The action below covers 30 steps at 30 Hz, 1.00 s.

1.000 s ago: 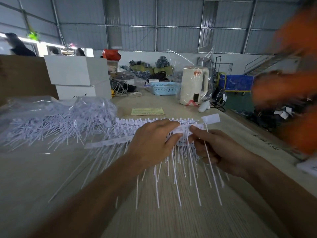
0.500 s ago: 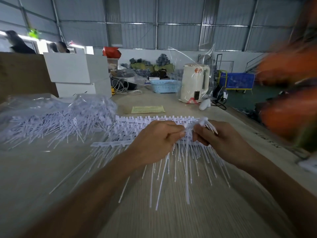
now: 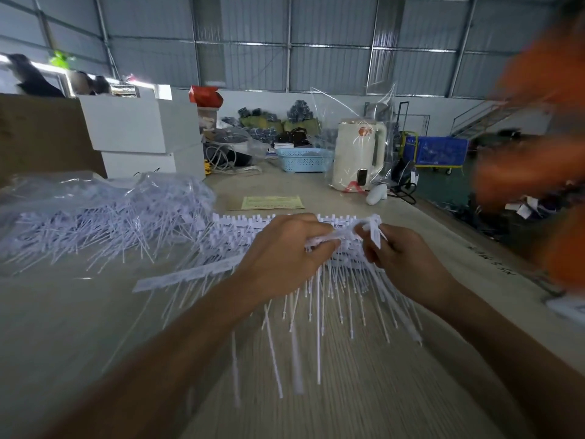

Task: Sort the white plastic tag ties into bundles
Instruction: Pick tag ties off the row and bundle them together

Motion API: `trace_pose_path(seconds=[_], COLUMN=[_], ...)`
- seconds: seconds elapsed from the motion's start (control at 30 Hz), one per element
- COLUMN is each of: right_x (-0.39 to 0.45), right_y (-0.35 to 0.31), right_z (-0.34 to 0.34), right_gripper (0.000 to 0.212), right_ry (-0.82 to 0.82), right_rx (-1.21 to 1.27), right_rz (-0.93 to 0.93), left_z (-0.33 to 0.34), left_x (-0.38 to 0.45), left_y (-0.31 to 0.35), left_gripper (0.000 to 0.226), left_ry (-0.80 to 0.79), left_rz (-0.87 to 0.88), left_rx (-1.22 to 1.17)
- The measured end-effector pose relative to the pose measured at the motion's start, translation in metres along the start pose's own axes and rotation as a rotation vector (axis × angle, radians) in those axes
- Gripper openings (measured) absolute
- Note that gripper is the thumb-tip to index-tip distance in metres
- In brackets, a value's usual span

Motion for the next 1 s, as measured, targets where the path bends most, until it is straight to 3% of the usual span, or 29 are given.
trace_pose_path(seconds=[0.23,0.37,0.43,0.57,0.67,0.8,0.93,1.0], right_x=[0.006,0.007,0.000,-0.007,-0.006,-0.011,-0.011,-0.012], right_y=[0.000,0.031,0.041,0.017,-0.010,-0.022,-0.018,-0.020], right_z=[0.002,-0.035,-0.043,-0.019,0.001,0.010,0.005,0.004], right_gripper=[0.046,0.051,0.051,0.045,0.049,0.049,0.038,0.039], right_ry=[0.124,0.436,0.330,-0.057,-0.249,-0.256,-0.159,-0.155], right_rx=[-0.057,0.329,0.451,0.590,0.646,0.641,0.732,0.732], right_rz=[0.084,0.456,0.501,0.398,0.349,0.357,0.389,0.375], left_z=[-0.002,-0.002,-0.004,-0.005,-0.003,0.000,0.000,-0.002], left_x=[0.006,-0.006,-0.009,-0.005,-0.006,-0.007,-0.008,-0.008], left_y=[0.002,0.008,0.008,0.007,0.010,0.009,0.004,0.002], left_gripper=[0.028,0.033,0.034,0.037,0.036,0.024,0.042,0.032], left_ry=[0.030,-0.001,0.006,0.022,0.004,-0.031,-0.054,-0.021], left_rz=[-0.004,0.039,0.028,-0.011,0.046,0.103,0.013,0.009], left_rx=[-0.032,0.018,0.037,-0.001,0.014,-0.011,-0.026,0.028])
Point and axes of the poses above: each hand's wrist, its own x-axis towards the middle knuckle, its own z-axis out of the palm, y = z × x, the point moved 3 cm from there along x, towards the middle knuckle, and after that the axes turned 1 degree about y, right-handed, at the moved point
